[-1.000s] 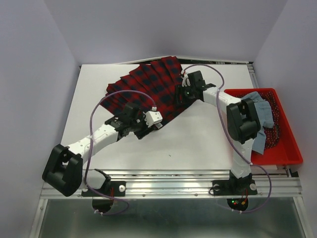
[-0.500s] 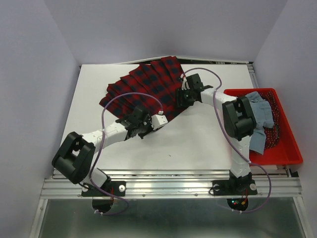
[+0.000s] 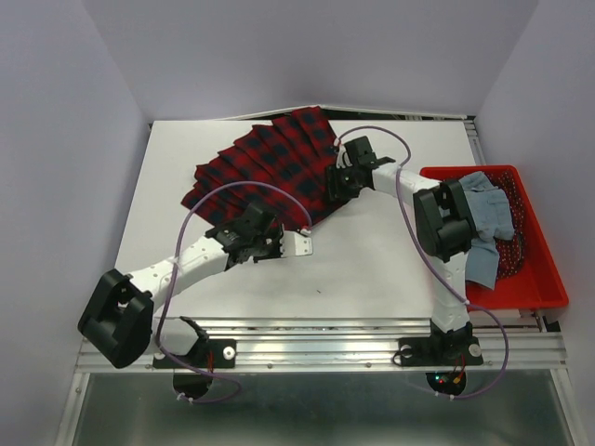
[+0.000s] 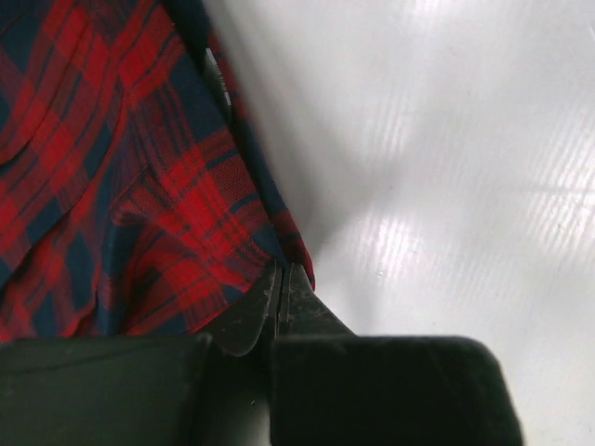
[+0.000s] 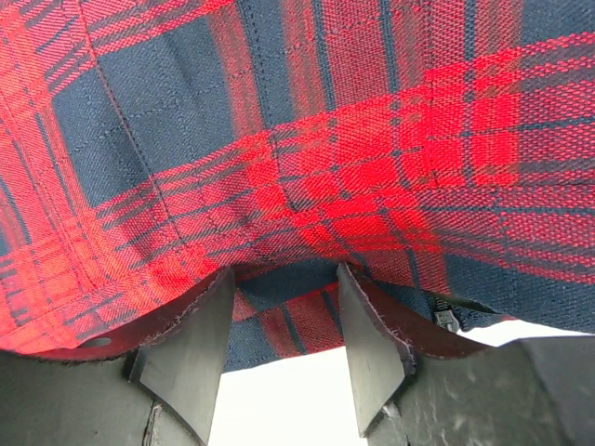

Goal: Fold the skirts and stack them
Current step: Flatten the skirt out

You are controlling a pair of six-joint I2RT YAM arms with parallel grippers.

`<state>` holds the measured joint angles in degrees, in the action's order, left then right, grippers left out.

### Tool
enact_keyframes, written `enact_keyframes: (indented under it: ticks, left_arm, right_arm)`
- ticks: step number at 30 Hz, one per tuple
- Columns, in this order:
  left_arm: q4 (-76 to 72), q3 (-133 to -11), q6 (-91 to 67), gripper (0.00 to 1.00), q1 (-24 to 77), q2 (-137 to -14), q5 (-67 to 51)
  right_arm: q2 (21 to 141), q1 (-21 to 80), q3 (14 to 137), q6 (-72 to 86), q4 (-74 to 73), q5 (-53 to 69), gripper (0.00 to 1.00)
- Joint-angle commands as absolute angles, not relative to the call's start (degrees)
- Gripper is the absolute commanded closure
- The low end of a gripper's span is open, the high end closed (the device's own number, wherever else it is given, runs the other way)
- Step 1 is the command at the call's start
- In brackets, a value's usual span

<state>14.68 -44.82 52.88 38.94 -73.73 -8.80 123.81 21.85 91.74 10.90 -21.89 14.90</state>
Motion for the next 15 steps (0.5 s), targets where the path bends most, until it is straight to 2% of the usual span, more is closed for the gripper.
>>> enact_keyframes:
  ticks: [1, 3, 4, 5, 7, 8, 9, 10, 12, 15]
  left_arm:
    - [25.3, -42.6, 59.7, 1.00, 40.1, -75.0, -12.8]
    - [24.6, -42.3, 59.5, 1.00, 41.8, -79.2, -12.7]
    - [23.7, -42.4, 58.8, 0.96, 42.0, -80.5, -12.9]
    - [22.4, -43.2, 57.2, 0.84, 42.0, -81.7, -13.4]
    - [21.5, -44.8, 54.9, 0.74, 42.0, -82.2, -15.1]
    - [21.6, -46.9, 52.1, 0.57, 42.0, -81.4, -16.2]
    - [22.0, -48.0, 50.9, 0.52, 42.0, -78.8, -18.9]
    - [22.3, -50.2, 49.3, 0.34, 42.0, -77.3, -20.2]
    - [23.0, -52.5, 44.4, 0.29, 41.9, -72.8, -22.6]
    - [23.6, -56.9, 38.4, 0.29, 40.1, -69.1, -24.9]
  right_arm:
    - [127.4, 21.7, 90.4, 8.8, -26.2, 11.1, 0.45]
    - [127.5, 21.7, 90.4, 8.4, -26.8, 12.2, 0.45]
    - [127.6, 21.7, 90.4, 8.4, -27.0, 13.1, 0.44]
    - [127.6, 21.7, 90.5, 8.3, -27.8, 14.9, 0.44]
    - [126.7, 21.7, 90.3, 7.7, -28.1, 17.1, 0.41]
    - [125.8, 21.7, 90.0, 7.5, -28.0, 19.3, 0.39]
    - [124.6, 21.7, 88.7, 7.2, -27.3, 20.6, 0.38]
    - [121.9, 21.7, 88.0, 6.7, -25.6, 22.9, 0.38]
    - [119.0, 21.7, 85.7, 6.1, -23.4, 24.1, 0.37]
    - [116.5, 21.7, 86.7, 4.8, -22.6, 22.6, 0.37]
